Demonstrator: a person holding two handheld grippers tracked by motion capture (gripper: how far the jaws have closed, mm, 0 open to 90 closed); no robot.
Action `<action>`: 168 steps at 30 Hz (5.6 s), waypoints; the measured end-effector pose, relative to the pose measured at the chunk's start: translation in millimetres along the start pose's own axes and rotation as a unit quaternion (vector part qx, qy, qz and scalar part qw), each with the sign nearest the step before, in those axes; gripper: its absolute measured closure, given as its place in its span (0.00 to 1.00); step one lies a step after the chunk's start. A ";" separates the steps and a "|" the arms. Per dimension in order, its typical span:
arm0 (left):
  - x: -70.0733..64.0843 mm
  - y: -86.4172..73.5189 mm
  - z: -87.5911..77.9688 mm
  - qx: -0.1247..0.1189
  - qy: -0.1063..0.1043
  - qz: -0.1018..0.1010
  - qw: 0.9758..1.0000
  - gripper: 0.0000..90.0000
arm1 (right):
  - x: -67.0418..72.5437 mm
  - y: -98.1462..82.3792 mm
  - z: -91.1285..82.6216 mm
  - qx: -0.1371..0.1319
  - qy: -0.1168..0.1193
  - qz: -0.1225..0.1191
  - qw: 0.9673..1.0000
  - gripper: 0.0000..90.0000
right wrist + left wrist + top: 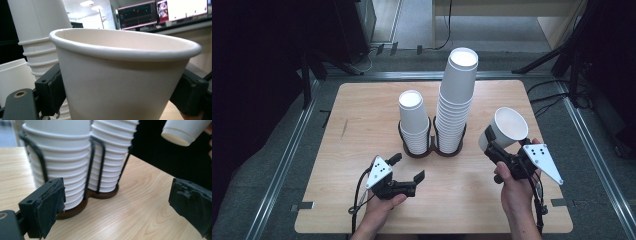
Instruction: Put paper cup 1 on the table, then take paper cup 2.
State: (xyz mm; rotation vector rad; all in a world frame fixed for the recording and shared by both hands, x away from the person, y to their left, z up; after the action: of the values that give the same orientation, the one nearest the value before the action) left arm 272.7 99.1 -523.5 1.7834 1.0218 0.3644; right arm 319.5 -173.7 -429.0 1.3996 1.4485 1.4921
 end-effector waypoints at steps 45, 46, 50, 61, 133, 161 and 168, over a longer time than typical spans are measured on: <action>37.7 -36.3 12.5 0.007 0.041 -0.056 0.998 0.01 | -56.7 -46.0 111.5 0.057 -0.058 -0.088 0.993 0.15; 37.7 -36.3 12.5 0.007 0.041 -0.056 0.998 0.01 | -56.7 -46.0 111.5 0.057 -0.058 -0.088 0.993 0.15; 37.7 -36.3 12.2 0.006 0.043 -0.057 0.997 0.01 | -66.1 -54.5 122.3 0.068 -0.075 -0.085 0.991 0.15; 37.8 -36.2 12.5 0.005 0.043 -0.057 0.997 0.01 | -82.8 -70.2 137.5 0.108 -0.099 -0.081 0.986 0.15; 35.1 -36.2 12.7 0.004 0.054 -0.048 0.997 0.01 | -72.8 -79.9 82.2 0.140 -0.051 -0.098 0.984 0.00; 31.5 -27.3 21.4 0.023 0.063 -0.055 0.996 0.01 | -10.9 9.4 31.6 0.071 0.014 -0.122 0.990 0.00; 16.7 -13.0 31.2 0.025 0.071 -0.039 0.996 0.01 | 11.1 33.2 22.5 0.063 0.053 -0.108 0.991 0.00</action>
State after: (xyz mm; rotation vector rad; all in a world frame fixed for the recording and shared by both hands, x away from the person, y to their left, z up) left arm 296.9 94.7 -552.1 1.7756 1.2054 0.4258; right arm 345.7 -163.5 -398.2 1.2053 1.7267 1.3746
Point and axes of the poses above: each handheld gripper's, and its own axes: z roughly forward along the jaws, y roughly out of its top, x roughly to its left, the point moved 7 cm from there along z, roughly forward along the jaws, and after that the axes turned 14 degrees about x, right-handed, at the moved point
